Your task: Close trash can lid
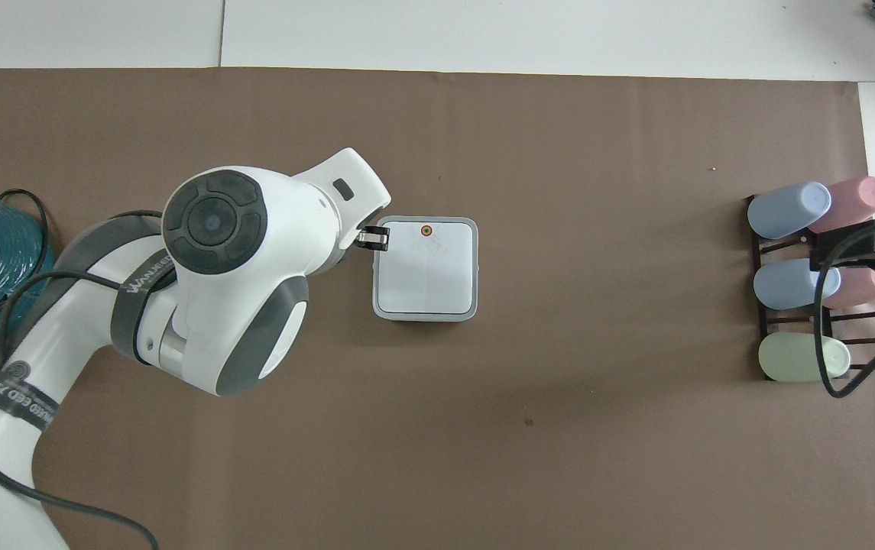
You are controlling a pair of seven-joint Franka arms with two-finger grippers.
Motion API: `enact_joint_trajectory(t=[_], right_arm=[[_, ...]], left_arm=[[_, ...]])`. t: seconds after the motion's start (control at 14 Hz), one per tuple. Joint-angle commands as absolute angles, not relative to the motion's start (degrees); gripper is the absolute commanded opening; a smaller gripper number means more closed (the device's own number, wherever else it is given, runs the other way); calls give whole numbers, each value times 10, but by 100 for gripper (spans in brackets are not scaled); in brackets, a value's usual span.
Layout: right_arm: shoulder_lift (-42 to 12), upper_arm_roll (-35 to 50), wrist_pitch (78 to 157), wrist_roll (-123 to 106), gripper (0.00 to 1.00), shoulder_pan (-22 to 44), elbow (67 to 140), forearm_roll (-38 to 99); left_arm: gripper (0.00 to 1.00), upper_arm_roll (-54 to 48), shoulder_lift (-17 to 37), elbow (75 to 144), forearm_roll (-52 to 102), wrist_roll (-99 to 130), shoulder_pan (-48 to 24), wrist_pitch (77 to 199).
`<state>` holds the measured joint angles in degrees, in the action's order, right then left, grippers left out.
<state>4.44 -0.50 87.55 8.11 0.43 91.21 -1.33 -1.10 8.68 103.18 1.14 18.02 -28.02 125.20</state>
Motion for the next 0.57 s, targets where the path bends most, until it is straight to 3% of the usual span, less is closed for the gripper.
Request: enact_joint_trajectory(t=[0.0,0.07,0.5], right_arm=[[53,-5,867,69,100,3,917,-2],[53,-5,867,69,100,3,917,-2],[53,-5,872,50,100,3,917,-2]], left_arm=[[74,-16,48,1045,5,124,-236,1202],[100,-16,41,1045,5,102,-220,1190],[100,-16,-20,1044,5,84,-124,1094]])
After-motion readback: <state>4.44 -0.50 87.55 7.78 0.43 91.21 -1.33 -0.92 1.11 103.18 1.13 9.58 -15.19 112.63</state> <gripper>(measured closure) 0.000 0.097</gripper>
